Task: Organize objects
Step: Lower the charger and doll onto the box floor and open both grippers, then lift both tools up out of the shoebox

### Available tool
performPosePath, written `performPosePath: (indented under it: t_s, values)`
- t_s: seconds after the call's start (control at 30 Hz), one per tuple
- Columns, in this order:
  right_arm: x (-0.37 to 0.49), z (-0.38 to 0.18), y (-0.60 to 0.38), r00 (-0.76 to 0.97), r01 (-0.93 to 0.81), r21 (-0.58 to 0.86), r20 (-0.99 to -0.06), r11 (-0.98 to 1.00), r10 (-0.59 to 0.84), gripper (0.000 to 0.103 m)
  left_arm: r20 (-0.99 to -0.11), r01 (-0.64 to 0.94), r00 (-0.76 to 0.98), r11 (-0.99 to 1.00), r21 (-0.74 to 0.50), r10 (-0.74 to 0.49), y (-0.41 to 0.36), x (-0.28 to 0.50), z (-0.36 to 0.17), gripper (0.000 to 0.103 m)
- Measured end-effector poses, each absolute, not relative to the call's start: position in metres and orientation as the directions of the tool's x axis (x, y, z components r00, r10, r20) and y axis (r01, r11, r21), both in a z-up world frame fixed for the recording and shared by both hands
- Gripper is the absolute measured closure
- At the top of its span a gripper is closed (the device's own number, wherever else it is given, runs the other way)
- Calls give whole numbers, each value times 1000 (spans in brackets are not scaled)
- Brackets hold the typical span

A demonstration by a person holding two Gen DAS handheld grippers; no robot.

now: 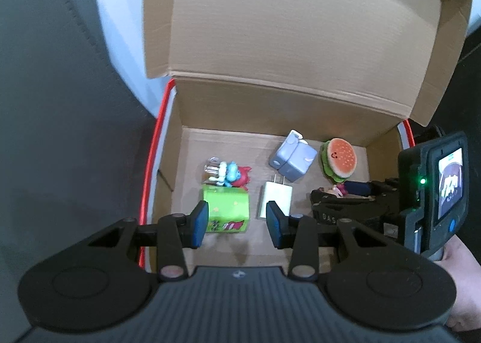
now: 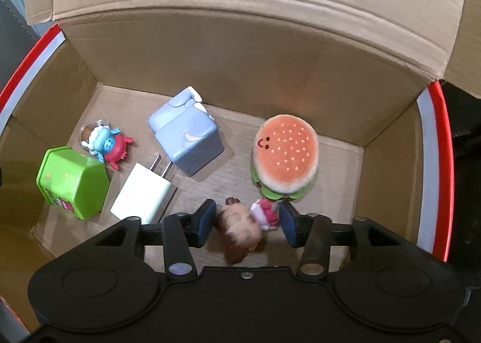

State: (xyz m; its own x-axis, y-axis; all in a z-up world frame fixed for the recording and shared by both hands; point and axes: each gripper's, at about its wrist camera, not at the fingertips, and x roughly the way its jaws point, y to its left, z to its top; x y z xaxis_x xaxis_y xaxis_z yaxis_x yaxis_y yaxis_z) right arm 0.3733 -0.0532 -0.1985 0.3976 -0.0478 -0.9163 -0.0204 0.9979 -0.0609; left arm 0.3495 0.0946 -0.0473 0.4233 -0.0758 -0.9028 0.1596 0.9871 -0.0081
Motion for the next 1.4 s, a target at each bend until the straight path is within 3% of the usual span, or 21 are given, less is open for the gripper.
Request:
performPosePath:
  t_s: [0.17, 0.63, 0.77, 1.03, 1.1, 1.4]
  values:
    - [371, -189, -54, 429, -20, -62, -902, 998, -48, 44, -899, 142, 432, 990, -7, -68, 102, 343, -43, 62]
    - [334, -109, -86, 585, 8, 40, -811, 999, 28, 35, -855, 124, 511, 992, -20, -82, 114, 320, -8, 34]
    - [321, -94, -87, 618, 13, 49, -786, 999, 30, 22, -847, 134, 525, 991, -18, -87, 114, 312, 1, 27]
    - [295, -67, -89, 678, 43, 118, -733, 992, 58, 9, -811, 163, 575, 986, -19, -111, 116, 298, 18, 10]
    - [287, -59, -90, 695, 42, 161, -714, 986, 87, 0, -798, 169, 593, 986, -11, -110, 117, 294, 22, 3]
    - [271, -49, -77, 720, 46, 205, -685, 978, 110, 0, -782, 197, 610, 980, -3, -125, 123, 289, 34, 0]
